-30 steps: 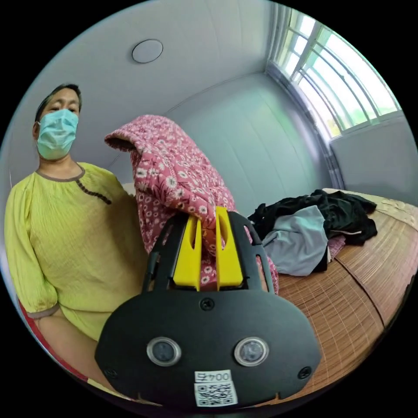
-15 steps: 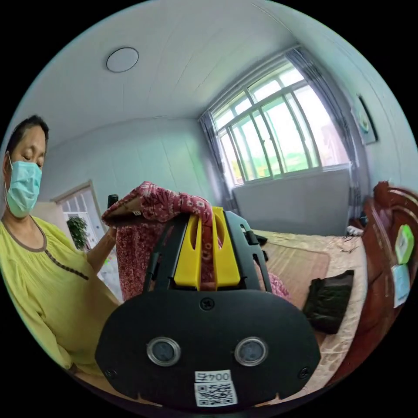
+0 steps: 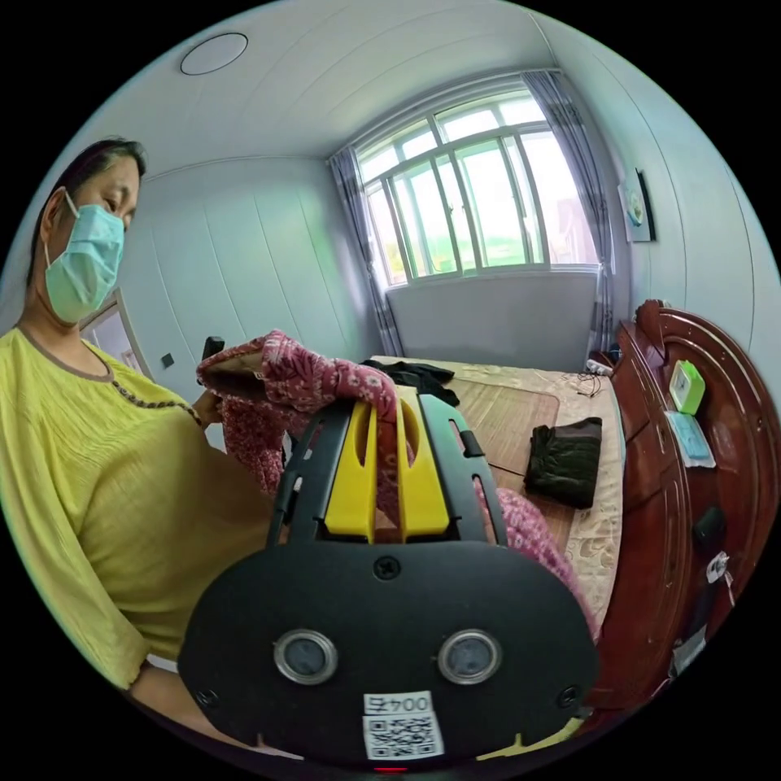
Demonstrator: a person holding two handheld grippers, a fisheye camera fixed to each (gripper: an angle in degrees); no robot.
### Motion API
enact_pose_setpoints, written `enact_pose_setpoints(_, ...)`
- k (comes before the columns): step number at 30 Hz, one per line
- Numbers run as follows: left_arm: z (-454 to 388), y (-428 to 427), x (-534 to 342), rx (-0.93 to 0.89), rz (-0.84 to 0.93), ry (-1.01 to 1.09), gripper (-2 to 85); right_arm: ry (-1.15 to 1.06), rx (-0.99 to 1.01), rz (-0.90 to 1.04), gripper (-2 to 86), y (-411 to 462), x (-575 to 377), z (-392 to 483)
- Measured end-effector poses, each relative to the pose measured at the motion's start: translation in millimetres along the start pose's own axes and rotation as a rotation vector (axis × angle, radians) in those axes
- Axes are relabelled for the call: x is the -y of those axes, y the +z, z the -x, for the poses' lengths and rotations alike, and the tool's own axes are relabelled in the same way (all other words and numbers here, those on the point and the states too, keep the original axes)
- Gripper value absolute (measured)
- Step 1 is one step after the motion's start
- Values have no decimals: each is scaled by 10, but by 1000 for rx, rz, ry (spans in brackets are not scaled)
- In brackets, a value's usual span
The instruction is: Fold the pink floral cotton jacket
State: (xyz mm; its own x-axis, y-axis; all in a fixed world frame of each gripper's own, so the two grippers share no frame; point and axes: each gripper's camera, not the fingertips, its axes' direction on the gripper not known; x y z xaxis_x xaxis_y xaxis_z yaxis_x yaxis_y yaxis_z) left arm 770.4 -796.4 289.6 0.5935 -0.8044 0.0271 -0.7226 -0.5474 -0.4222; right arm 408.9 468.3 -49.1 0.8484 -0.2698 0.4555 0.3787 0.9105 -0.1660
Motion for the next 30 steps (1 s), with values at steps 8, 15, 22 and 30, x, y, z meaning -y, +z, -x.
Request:
enact_pose_setpoints(8, 771, 758, 376, -102, 134, -146, 6, 67, -6, 140, 40, 402, 390, -288)
enact_pose_setpoints(15, 2421, 1991, 630, 14, 179, -442, 48, 201, 9, 252, 46, 1702, 814, -1243)
enact_pose_setpoints(22, 3629, 2940, 816, 397, 440, -681, 71, 340, -207, 523, 91, 3281, 1456, -2135)
enact_pose_setpoints(30, 3281, 3656, 60, 279, 462, -690, 22, 613, 80, 576, 107, 3324, 701, -2162)
